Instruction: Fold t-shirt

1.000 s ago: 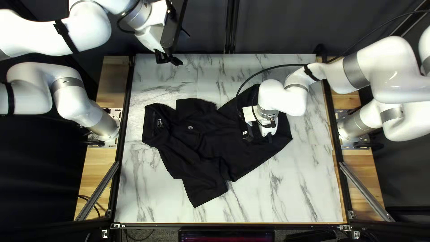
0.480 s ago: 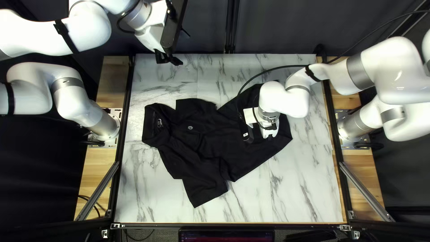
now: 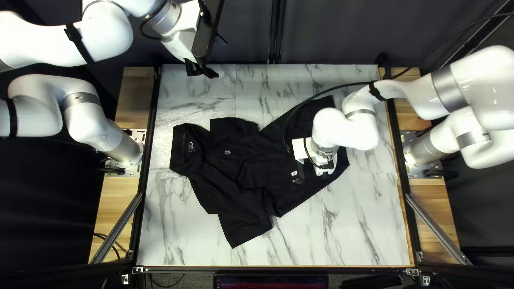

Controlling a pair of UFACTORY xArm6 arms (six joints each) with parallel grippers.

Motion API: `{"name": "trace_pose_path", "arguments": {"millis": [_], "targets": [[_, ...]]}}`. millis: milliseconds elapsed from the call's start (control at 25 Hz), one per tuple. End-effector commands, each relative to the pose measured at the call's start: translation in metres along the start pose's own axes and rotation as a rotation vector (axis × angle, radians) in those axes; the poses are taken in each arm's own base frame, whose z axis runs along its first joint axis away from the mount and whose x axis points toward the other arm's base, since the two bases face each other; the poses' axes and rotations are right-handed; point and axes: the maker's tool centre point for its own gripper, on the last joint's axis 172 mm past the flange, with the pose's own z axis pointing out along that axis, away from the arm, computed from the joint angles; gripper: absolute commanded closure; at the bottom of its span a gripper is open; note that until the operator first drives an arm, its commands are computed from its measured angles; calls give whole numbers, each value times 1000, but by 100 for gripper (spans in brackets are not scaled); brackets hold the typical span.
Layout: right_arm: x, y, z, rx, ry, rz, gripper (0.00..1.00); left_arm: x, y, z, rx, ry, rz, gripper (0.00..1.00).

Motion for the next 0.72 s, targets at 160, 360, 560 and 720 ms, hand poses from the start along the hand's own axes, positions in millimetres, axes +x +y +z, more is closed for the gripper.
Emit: {"name": "trace_pose_path", "arguments": {"millis": [160, 360, 560, 720], "targets": [[-9, -56, -21, -57, 9, 22, 100, 0, 0, 0, 0, 0, 0, 0], [-25, -92, -28, -78, 4, 45, 100, 0, 0, 0, 0, 0, 0, 0], [-54, -112, -19, -82, -4, 70, 100, 0, 0, 0, 0, 0, 0, 0], [-83, -117, -6, -71, 7, 85, 100, 0, 0, 0, 0, 0, 0, 0]]}}
